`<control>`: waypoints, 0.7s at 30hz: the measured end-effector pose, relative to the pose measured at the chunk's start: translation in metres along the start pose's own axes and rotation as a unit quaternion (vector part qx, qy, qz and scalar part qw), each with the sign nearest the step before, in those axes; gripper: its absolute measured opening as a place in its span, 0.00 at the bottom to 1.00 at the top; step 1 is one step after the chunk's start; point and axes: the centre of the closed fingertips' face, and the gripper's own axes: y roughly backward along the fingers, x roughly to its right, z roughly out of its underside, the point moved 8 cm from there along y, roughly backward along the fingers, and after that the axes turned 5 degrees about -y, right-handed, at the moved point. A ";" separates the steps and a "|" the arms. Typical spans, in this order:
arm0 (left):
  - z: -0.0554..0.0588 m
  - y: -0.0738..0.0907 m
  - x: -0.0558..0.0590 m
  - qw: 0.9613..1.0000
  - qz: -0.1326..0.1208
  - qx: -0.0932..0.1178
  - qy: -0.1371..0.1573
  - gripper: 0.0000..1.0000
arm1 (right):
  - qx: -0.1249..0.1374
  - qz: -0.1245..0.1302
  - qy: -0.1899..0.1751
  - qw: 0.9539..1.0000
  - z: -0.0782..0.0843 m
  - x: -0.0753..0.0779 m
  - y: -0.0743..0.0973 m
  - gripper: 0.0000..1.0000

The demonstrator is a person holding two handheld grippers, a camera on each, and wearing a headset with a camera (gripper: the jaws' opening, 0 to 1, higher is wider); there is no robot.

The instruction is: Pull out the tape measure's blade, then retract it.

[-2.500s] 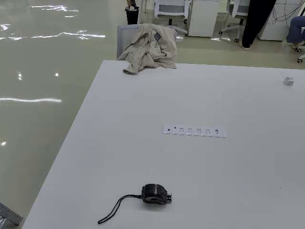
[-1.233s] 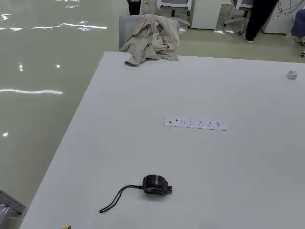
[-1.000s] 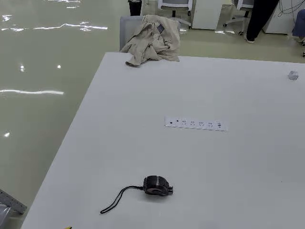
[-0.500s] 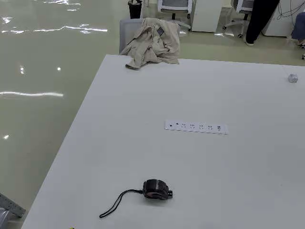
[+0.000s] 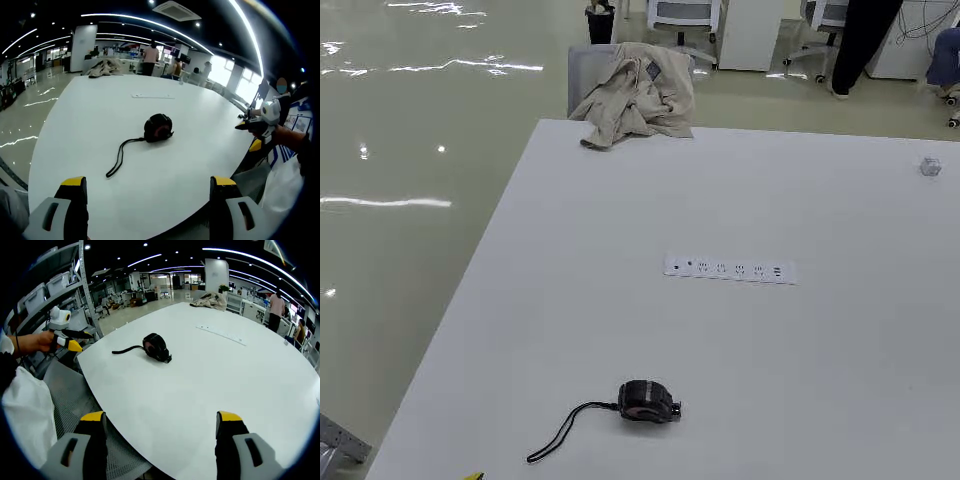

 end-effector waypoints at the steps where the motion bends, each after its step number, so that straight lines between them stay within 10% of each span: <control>1: -0.001 -0.001 0.000 1.000 0.000 0.001 -0.002 1.00 | 0.000 -0.001 0.001 1.000 -0.001 0.000 -0.001 0.93; 21: -0.019 -0.022 0.004 0.999 0.031 0.000 -0.037 1.00 | -0.002 -0.017 0.034 0.999 -0.021 0.005 -0.018 0.93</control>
